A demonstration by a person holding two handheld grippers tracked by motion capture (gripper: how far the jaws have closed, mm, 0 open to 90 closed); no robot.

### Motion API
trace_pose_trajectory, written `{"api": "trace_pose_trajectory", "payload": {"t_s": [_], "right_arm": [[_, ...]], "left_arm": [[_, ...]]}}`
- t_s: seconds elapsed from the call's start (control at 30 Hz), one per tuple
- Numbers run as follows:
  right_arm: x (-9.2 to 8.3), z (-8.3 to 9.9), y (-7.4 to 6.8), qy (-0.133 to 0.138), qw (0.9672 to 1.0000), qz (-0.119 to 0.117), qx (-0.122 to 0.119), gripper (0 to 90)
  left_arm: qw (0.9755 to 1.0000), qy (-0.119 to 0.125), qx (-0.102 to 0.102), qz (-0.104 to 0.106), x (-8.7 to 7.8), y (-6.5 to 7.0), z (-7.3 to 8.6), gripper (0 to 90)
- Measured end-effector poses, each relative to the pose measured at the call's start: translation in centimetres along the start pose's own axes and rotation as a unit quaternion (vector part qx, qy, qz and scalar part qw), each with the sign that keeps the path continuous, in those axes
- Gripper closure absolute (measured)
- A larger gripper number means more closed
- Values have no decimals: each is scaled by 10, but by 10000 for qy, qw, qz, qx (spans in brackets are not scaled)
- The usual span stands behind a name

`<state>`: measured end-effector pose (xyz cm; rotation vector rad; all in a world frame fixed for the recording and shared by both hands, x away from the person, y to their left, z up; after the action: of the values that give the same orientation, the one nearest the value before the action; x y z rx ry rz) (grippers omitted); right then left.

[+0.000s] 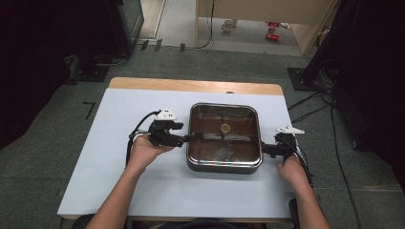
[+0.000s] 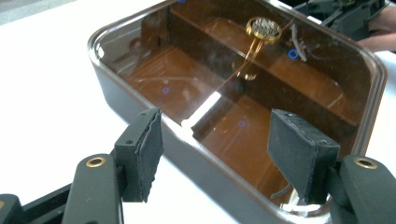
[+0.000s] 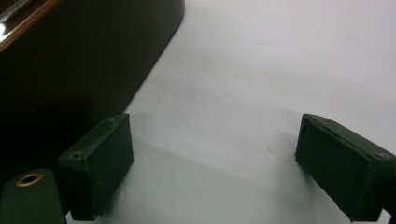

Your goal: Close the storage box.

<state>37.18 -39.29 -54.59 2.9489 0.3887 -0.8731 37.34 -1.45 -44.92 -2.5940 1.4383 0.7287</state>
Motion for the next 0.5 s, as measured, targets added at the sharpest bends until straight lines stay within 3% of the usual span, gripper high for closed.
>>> {"api": "trace_pose_trajectory", "payload": {"t_s": [0.2,0.4,0.5], "right_arm": [[0,0,0,0,10000,1,0,106],[0,0,0,1,10000,0,1,106],[0,0,0,-1,10000,2,4,106]], "left_arm": [[9998,91,-7,-169,-11,-3,13,355],[9985,75,63,-534,-21,-3,27,362],[9981,72,33,-612,-26,-2,36,364]]}}
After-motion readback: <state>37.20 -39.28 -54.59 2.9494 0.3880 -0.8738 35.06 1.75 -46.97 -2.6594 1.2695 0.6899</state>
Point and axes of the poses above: each handheld gripper's, and its own axes: x roughly forward along the jaws, z roughly out of its underside, y roughly to its right, the point moved 6 cm from there along x, roughly forward along the jaws, and after that the axes turned 11 degrees about y, right-handed, at the moved point
